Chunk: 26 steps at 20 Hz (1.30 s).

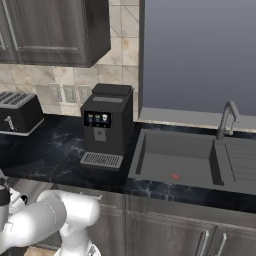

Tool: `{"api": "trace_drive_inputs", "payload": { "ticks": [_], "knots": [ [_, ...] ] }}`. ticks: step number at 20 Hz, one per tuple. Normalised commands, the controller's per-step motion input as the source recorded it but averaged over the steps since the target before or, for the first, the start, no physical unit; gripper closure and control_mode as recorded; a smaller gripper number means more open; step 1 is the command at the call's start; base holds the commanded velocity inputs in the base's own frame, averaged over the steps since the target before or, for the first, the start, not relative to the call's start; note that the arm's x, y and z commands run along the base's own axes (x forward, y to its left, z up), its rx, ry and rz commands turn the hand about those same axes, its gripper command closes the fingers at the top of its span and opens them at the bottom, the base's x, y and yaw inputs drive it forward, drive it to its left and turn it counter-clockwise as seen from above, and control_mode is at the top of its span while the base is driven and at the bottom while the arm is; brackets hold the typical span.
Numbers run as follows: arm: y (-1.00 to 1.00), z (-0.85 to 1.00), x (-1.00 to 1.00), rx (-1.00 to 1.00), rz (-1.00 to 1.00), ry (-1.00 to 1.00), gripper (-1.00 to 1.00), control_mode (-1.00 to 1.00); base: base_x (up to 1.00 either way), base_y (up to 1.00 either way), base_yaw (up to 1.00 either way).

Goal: Take the tongs from the drawer on the left and place them on the dining counter next to the tray containing the kebab skewer.

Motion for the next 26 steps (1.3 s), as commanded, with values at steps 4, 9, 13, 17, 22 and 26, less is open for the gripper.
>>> {"api": "trace_drive_inputs", "payload": {
  "ticks": [4, 9, 13, 17, 22, 26],
  "knots": [
    [0.05, -0.06, 0.05, 0.0, 0.0, 0.0, -1.0, -1.0, 0.0, 0.0, 0.0],
    [0.06, -0.12, 0.11, 0.0, 0.0, 0.0, -1.0, -1.0, 0.0, 0.0, 0.0],
    [0.06, -0.15, 0.12, 0.0, 0.0, 0.0, -1.0, -1.0, 0.0, 0.0, 0.0],
    [0.1, -0.2, 0.11, 0.0, 0.0, 0.0, -1.0, -1.0, 0.0, 0.0, 0.0],
    [0.15, -0.15, 0.05, 0.0, 0.0, 0.0, -1.0, -1.0, 0.0, 0.0, 0.0],
    [0.17, -0.1, 0.04, 0.0, 0.0, 0.0, -1.0, -1.0, 0.0, 0.0, 0.0]
  ]
}}
